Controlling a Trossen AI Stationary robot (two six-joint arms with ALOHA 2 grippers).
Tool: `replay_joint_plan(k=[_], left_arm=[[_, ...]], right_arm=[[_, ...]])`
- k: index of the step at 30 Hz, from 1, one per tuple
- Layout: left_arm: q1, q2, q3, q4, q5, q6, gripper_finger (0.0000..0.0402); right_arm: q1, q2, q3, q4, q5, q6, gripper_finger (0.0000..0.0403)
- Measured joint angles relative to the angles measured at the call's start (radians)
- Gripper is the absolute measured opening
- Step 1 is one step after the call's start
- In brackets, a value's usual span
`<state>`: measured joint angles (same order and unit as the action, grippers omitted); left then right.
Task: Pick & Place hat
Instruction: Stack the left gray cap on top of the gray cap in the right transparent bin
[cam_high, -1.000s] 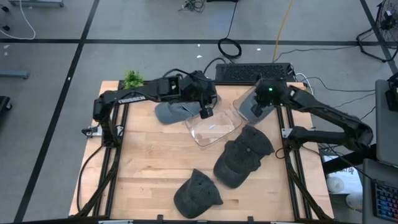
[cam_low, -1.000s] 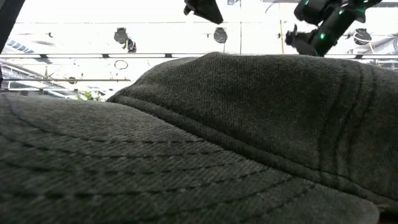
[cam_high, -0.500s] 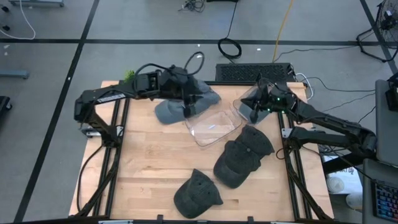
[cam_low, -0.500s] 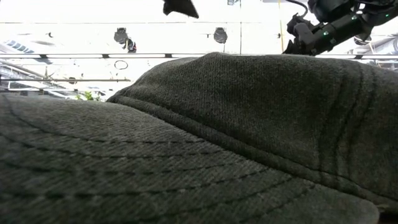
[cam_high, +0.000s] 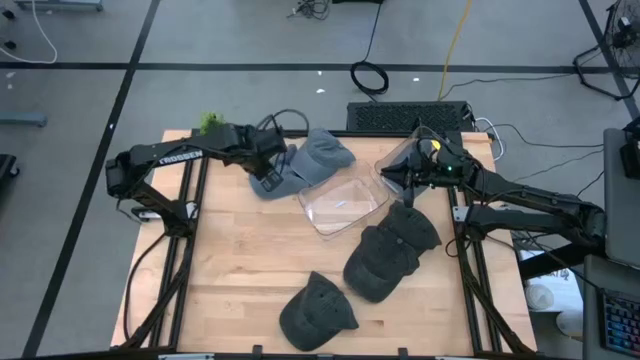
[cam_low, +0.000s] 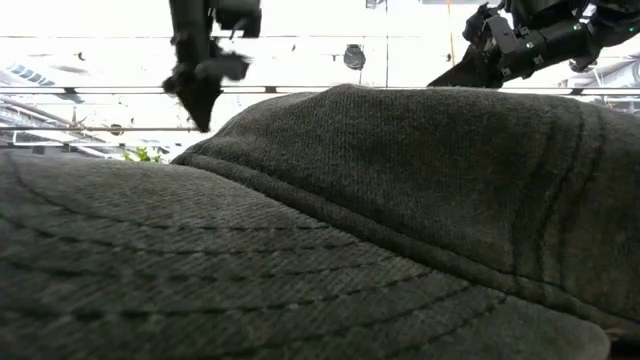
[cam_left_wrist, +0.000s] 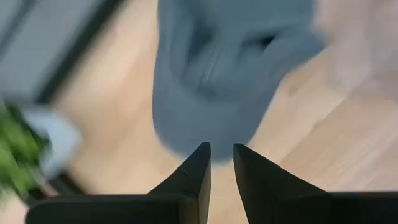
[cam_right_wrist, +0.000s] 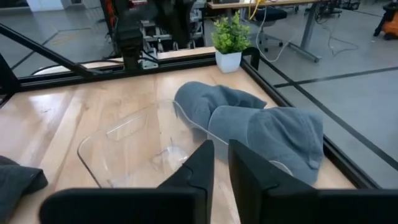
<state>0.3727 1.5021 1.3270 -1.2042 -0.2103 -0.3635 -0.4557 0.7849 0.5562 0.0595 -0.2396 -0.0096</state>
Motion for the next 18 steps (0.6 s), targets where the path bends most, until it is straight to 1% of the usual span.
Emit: replay_joint_plan(k=[3,5,7,12,15,16,18], left_arm=[[0.031,-0.006,-0.122,-0.002,-0.023,-0.154,0.0091],[0.053,-0.054,-0.217,0.046,-0.036,-0.226,0.0102],[0.079,-0.121,-0.311,0.132,-0.017,-0.262,0.0113],[0.147,-0.307,-0.514,0.354,0.106,-0.367,0.0131],[0.176,-0.368,-0.600,0.473,0.220,-0.465,0.0144],[0.182,-0.382,-0.623,0.515,0.237,-0.485,0.0150],[0.192,-0.395,-0.657,0.566,0.230,-0.541,0.0165]], right_arm=[[0.000,0.000,-0.039,0.056,0.000,0.002,0.0060],[0.000,0.000,-0.062,0.081,0.000,0.002,0.0067],[0.000,0.000,-0.073,0.101,0.000,0.002,0.0072],[0.000,0.000,-0.078,0.101,0.000,0.001,0.0077],[0.000,0.000,-0.078,0.102,0.000,-0.002,0.0077],[0.000,0.000,-0.078,0.102,0.000,-0.002,0.0077],[0.000,0.000,-0.078,0.102,0.000,-0.002,0.0077]])
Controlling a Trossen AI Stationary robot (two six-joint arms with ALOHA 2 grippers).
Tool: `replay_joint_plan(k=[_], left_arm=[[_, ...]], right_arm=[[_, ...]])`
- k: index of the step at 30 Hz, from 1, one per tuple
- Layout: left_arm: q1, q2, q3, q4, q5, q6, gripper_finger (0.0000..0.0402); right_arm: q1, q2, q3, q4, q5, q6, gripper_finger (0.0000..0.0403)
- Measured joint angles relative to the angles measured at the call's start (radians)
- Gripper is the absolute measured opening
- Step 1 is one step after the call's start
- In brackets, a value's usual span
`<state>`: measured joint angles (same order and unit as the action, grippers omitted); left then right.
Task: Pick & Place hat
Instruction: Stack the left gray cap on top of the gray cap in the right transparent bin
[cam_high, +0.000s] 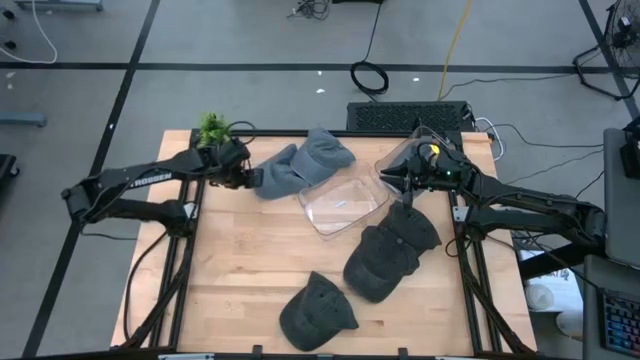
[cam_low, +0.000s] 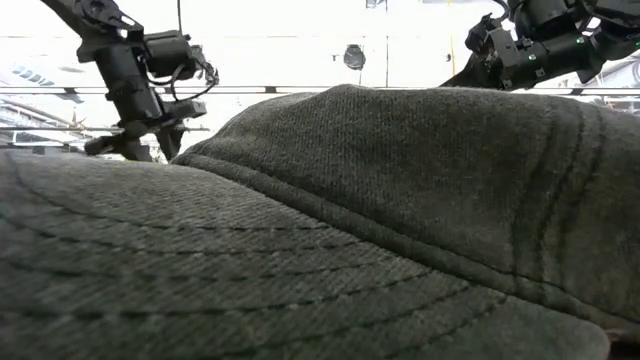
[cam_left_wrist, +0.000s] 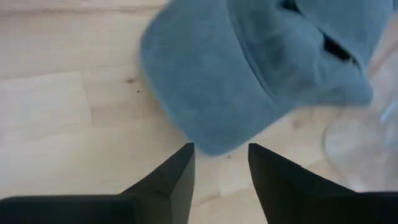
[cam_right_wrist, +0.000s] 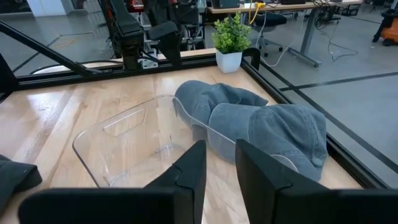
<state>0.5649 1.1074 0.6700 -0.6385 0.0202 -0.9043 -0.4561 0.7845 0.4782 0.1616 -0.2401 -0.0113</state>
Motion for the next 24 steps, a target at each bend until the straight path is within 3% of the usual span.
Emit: replay_joint_plan(k=[8,24], left_arm=[[0.044,0.012,-0.079,0.037,-0.031,-0.117,0.0210],[0.035,0.012,-0.353,0.626,-0.071,-0.310,0.0228]], right_arm=[[0.000,0.000,0.000,0.006,-0.001,0.003,0.0077],[0.000,0.000,0.000,0.007,-0.002,0.000,0.0077]])
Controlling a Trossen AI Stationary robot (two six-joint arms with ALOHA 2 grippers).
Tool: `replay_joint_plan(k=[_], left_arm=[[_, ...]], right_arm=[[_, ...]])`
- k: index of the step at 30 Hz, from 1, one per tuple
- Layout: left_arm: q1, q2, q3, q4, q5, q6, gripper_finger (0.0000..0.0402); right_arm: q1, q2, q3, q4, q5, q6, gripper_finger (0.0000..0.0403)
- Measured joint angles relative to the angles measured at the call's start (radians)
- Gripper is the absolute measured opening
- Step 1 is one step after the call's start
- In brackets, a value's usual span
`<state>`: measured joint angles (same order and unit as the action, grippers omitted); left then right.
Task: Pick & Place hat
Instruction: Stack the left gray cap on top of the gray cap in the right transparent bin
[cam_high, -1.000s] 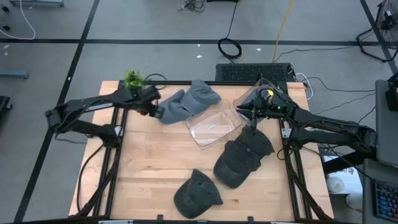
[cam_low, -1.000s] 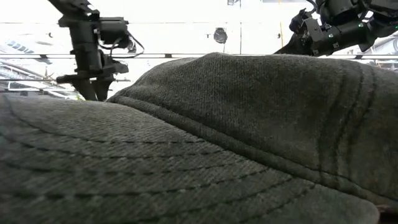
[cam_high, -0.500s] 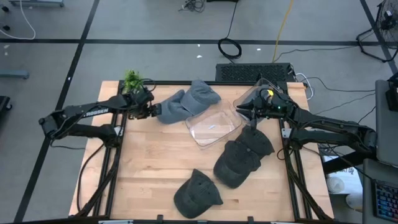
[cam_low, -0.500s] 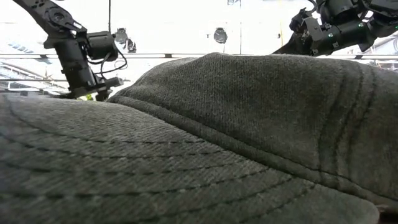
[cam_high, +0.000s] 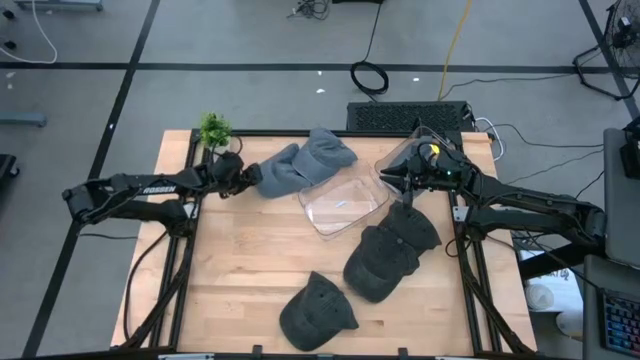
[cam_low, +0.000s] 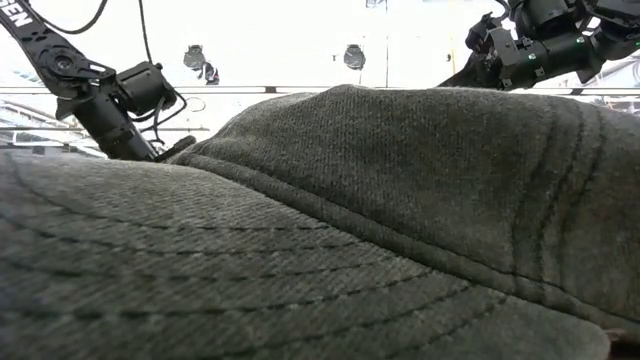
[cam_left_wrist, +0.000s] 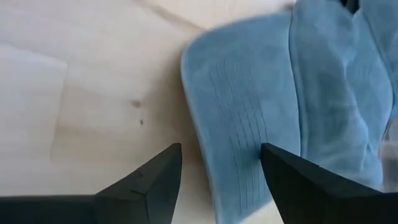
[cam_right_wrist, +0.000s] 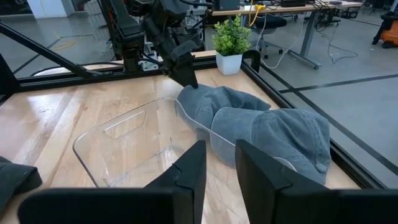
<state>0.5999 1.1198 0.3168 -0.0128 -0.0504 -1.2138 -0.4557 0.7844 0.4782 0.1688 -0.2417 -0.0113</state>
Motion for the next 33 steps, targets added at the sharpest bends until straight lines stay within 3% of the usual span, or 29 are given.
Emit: replay_joint_plan(k=[5,12,24,33], left_arm=[[0.000,0.000,-0.003,0.071,-0.040,0.000,0.0228],[-0.009,0.000,-0.003,0.196,0.034,0.035,0.0228],[-0.056,0.001,-0.003,0.198,-0.003,-0.002,0.0228],[-0.106,0.084,-0.002,0.154,-0.028,-0.053,0.0228]], right_arm=[[0.000,0.000,0.000,0.000,0.000,0.000,0.0077],[0.000,0.000,0.000,0.000,0.000,0.000,0.0077],[0.000,0.000,0.000,0.006,0.001,0.000,0.0077],[0.000,0.000,0.000,0.007,0.002,0.000,0.0077]])
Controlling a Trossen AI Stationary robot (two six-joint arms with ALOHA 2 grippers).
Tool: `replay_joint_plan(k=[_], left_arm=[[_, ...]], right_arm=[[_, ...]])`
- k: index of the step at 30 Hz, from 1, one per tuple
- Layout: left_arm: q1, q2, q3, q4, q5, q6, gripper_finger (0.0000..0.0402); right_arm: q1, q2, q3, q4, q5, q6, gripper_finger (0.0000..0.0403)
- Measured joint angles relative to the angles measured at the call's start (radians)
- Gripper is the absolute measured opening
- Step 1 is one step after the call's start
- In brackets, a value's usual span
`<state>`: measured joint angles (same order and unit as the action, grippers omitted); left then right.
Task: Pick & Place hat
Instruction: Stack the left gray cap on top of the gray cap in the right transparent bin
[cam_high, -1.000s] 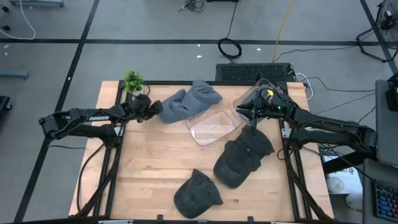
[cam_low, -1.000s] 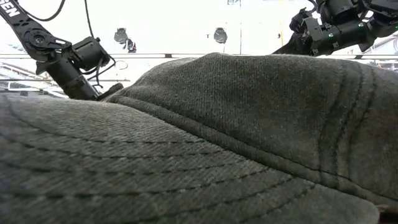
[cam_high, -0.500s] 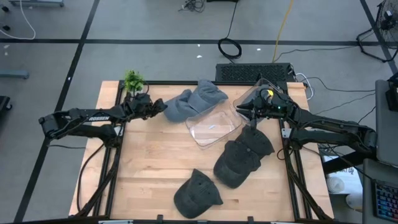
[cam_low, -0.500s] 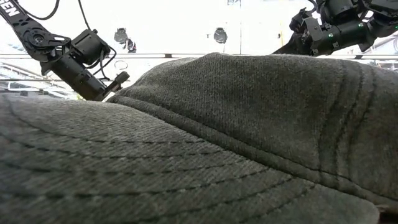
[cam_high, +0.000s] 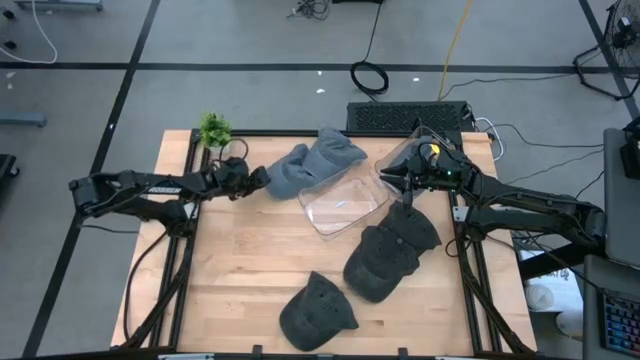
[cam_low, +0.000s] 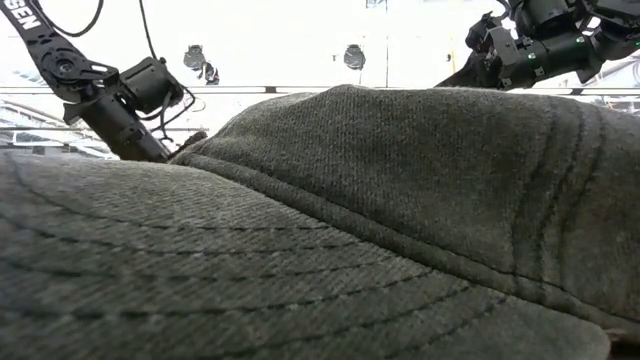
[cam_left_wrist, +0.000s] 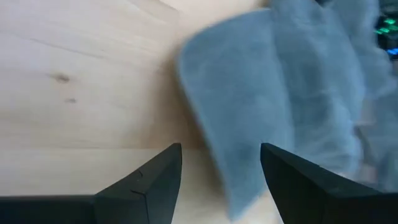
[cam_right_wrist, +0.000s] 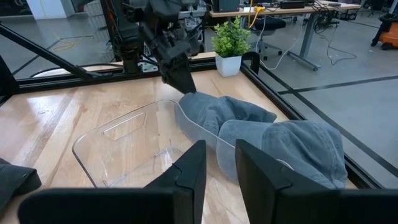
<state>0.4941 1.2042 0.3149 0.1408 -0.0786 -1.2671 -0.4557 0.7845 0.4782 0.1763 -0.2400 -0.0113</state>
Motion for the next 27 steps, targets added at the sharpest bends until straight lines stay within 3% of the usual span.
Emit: replay_joint_plan(k=[12,20,27], left_arm=[[-0.021,0.150,0.001,0.185,-0.034,-0.051,0.0228],[-0.040,0.182,0.001,0.362,-0.023,-0.051,0.0228],[-0.053,0.185,0.001,0.394,-0.025,-0.040,0.0228]], right_arm=[[0.000,0.000,0.000,0.000,0.000,0.003,0.0077],[0.000,0.000,0.000,0.000,0.000,0.001,0.0077],[0.000,0.000,0.000,0.001,0.001,0.000,0.0077]])
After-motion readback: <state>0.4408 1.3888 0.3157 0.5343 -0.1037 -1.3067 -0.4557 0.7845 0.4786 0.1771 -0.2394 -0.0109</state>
